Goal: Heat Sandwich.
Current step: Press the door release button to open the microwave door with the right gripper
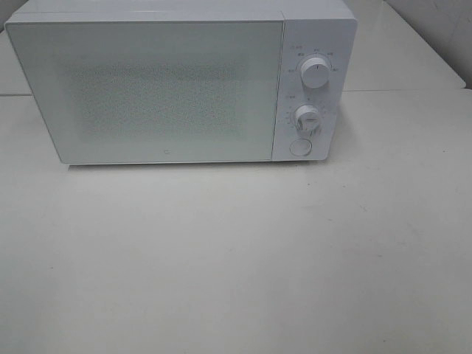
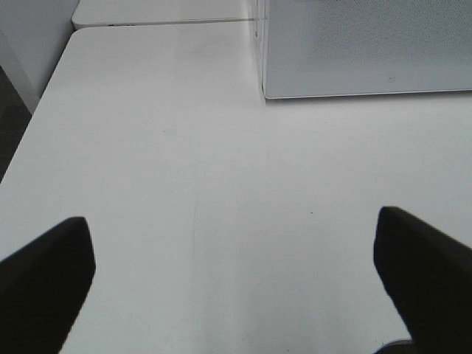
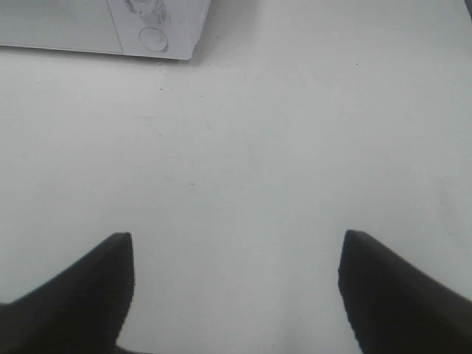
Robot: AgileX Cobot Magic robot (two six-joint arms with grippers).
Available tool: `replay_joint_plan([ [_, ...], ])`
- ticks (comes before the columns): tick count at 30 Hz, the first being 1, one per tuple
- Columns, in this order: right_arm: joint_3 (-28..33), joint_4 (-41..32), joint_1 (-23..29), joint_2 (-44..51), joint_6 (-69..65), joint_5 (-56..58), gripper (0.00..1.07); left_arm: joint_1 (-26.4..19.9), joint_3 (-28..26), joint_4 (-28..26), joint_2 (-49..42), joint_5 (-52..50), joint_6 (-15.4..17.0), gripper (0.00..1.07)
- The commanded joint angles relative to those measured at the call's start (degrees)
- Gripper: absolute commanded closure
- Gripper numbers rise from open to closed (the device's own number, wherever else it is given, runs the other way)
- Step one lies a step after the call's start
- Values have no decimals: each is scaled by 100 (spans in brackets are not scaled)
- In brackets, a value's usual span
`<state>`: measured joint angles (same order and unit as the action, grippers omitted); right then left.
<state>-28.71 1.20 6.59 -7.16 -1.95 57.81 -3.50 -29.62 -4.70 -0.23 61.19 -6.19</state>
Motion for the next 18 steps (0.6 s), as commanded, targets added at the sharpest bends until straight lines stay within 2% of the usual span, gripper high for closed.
replay_joint_plan([
  [1,11,6,-258,355,-29,-63,32,11,0,-52,-115,6,6,9],
  [4,11,6,-453,911,-17,-63,32,11,0,-52,-115,6,6,9],
  [18,11,11,-504,888,0,-63,34,11,0,-46,-23,6,6,9],
])
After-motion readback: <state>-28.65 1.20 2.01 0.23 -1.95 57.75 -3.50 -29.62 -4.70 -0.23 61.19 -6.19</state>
